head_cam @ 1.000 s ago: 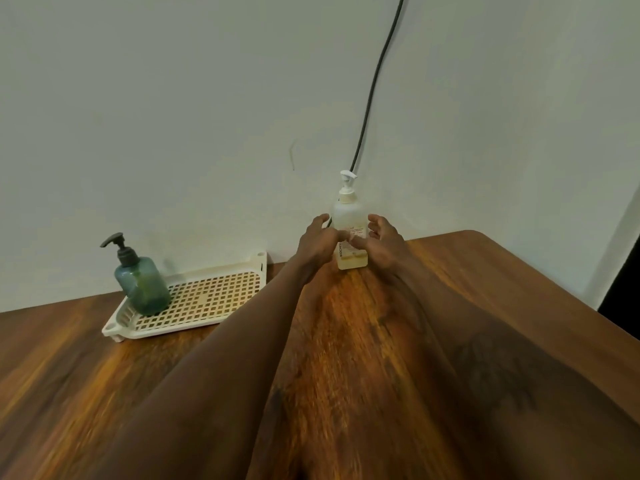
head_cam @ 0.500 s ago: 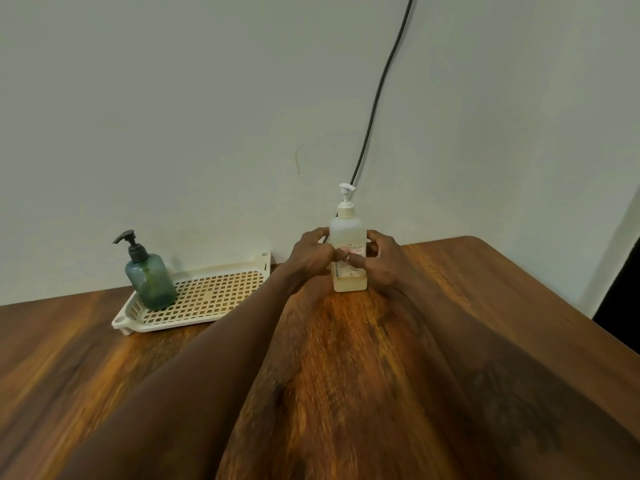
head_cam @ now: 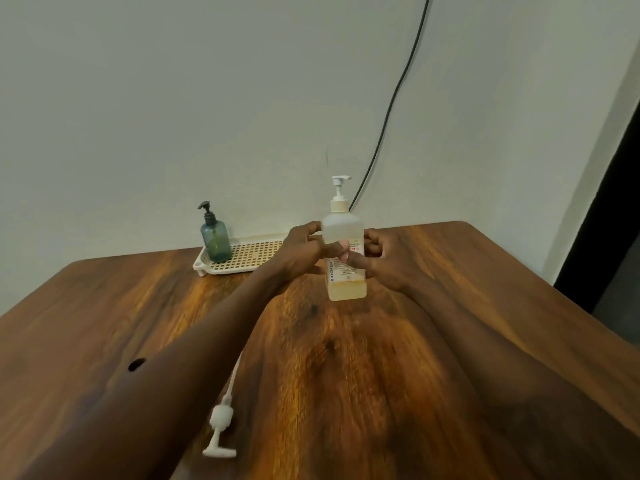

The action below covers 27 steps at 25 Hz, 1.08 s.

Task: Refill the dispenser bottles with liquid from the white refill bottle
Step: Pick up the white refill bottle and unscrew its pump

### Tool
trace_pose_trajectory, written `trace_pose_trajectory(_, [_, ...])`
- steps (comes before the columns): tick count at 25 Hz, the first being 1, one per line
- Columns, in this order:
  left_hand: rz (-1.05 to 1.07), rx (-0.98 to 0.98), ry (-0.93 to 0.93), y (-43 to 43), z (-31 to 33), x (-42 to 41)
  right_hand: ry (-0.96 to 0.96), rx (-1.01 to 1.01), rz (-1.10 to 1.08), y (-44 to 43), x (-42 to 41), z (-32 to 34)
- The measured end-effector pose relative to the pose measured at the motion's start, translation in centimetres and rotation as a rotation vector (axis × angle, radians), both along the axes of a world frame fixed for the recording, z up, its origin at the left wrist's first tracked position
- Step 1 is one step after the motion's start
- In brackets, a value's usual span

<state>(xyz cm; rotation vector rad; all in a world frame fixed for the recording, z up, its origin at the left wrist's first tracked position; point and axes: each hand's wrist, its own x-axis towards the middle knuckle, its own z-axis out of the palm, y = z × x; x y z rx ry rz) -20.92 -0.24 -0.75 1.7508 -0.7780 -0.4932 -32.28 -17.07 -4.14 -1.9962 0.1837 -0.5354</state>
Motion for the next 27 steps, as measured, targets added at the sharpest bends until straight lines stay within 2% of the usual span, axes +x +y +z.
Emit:
trace_pose_trajectory(5, [-0.01, -0.051, -0.066, 7.4, 1.4, -5.4, -0.048, -0.006, 0.061, 6.2, -5.7, 1.8])
trace_pose_trajectory(9, [-0.013, -0.112, -0.172, 12.0, 1.0, -9.0, -0.023, 0.105, 0.218, 9.6, -9.9, 3.0])
trace_pose_trajectory(12, [-0.004, -0.115, -0.255, 14.7, 0.1, -10.7, -0.108, 0.17, 0.21, 11.8, -11.7, 4.5])
trace_pose_trajectory(17, [0.008, -0.092, -0.352, 16.6, -2.1, -12.0, -0.25, -0.25, -0.191, 17.1, -11.8, 5.3])
trace_pose_trajectory(19, [-0.001, -0.094, -0.365, 16.9, -3.1, -12.2, -0.273, -0.341, -0.255, 17.9, -11.5, 5.3])
trace_pose_trajectory(24, [-0.005, -0.105, -0.372, 17.4, -4.4, -11.3, -0.258, -0.576, -0.193, 18.1, -9.9, 4.8])
trace_pose_trajectory(27, [-0.001, -0.09, -0.364, 17.8, -5.0, -10.4, -0.163, -0.521, -0.017, 17.5, -9.2, 4.8])
